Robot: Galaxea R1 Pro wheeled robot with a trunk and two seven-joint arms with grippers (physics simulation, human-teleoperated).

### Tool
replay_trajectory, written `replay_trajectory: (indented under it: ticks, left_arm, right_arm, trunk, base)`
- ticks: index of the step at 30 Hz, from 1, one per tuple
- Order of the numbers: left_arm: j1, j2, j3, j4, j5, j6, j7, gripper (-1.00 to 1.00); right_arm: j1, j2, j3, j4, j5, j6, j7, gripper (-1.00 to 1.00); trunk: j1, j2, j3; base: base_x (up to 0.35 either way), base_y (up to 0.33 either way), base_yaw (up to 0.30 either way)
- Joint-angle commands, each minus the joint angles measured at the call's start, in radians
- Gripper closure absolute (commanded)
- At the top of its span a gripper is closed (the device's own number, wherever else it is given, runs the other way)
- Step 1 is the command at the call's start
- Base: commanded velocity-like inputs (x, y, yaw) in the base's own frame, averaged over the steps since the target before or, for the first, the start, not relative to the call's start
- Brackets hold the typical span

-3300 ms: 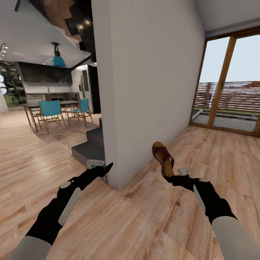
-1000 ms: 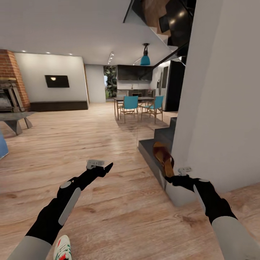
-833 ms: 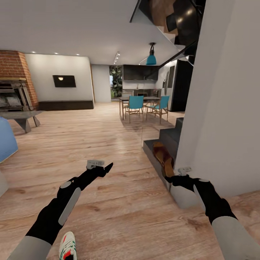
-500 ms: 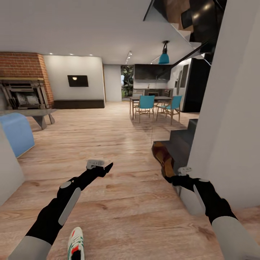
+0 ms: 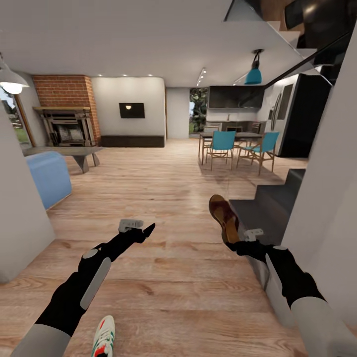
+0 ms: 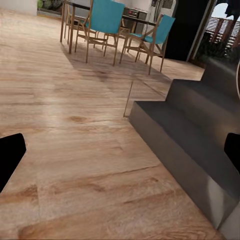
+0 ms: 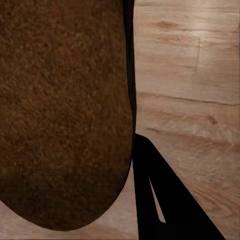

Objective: Pick up the two gym shoes and the two sandals from the corridor floor and place them onto the hallstand (shoe rack) in the corridor, making sure they are on the rack and not on the floor. Arrange them so the two gym shoes are next to each other and the two sandals are next to each other.

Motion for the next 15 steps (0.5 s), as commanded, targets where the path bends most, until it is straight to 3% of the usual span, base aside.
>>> replay_trajectory:
  ticks: [1, 8, 15]
  left_arm:
    - [-0.001, 0.000, -0.001, -0.001, 0.011, 0.007, 0.000, -1.00]
    - [-0.001, 0.000, -0.001, -0.001, 0.011, 0.007, 0.000, -1.00]
    - [-0.001, 0.000, -0.001, -0.001, 0.011, 0.007, 0.000, -1.00]
  right_arm:
    - [0.000, 0.000, -0.004, -0.002, 0.005, 0.006, 0.006, 1.00]
    - [0.000, 0.000, -0.004, -0.002, 0.005, 0.006, 0.008, 1.00]
    - [0.000, 0.000, -0.004, -0.001, 0.005, 0.006, 0.009, 1.00]
  trunk:
    - [0.000, 0.000, -0.001]
    - [0.000, 0.000, -0.004]
    - [0.000, 0.000, -0.005]
  base:
    - [0.169, -0.149, 0.292]
    - [0.061, -0.053, 0.276]
    - [0.005, -0.004, 0.073]
